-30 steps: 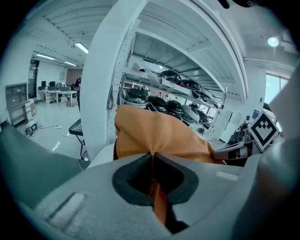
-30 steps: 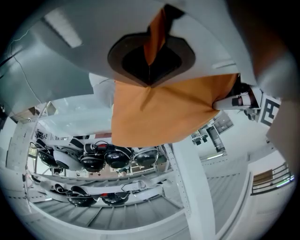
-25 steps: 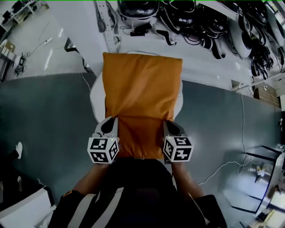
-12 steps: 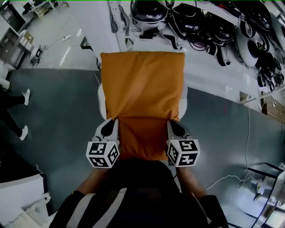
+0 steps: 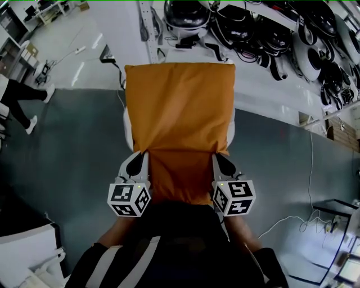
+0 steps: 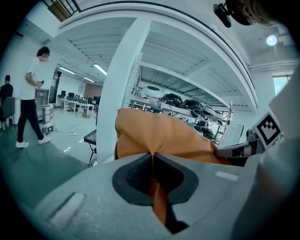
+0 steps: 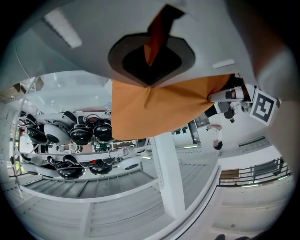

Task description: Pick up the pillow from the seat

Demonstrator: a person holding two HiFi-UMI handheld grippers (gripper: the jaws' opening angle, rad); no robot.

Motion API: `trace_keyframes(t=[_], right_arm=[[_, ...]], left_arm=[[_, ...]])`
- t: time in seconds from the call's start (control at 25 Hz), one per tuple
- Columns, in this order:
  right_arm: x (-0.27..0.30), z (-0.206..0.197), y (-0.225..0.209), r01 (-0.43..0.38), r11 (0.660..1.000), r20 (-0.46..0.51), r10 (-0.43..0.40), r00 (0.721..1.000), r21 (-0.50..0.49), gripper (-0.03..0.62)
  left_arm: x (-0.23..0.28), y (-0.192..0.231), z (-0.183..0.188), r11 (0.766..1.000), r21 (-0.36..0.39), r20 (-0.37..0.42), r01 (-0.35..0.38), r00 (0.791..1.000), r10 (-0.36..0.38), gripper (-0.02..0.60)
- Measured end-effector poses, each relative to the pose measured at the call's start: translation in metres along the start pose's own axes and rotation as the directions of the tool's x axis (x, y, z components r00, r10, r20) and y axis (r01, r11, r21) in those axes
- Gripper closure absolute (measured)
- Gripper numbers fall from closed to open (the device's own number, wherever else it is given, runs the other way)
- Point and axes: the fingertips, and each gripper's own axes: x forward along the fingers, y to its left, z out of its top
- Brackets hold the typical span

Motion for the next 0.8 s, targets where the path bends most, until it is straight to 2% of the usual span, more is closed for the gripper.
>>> trace_keyframes(t=[0.32, 0.8], right_arm=[[-0.003, -0.008, 0.015, 0.04, 0.999, -0.002, -0.04, 0.999, 0.018, 0.585], [0.002, -0.012, 0.023, 0.054, 0.998, -0.016, -0.053, 0.998, 0.035, 0.585]], left_arm=[[-0.006, 0.011, -0.002, 0.999, 0.009, -0.008, 0.037, 0.999, -0.037, 0.577], [-0.005, 0.022, -0.004, 0.999, 0.01, -0.029, 0.049, 0.998, -0.048, 0.577]])
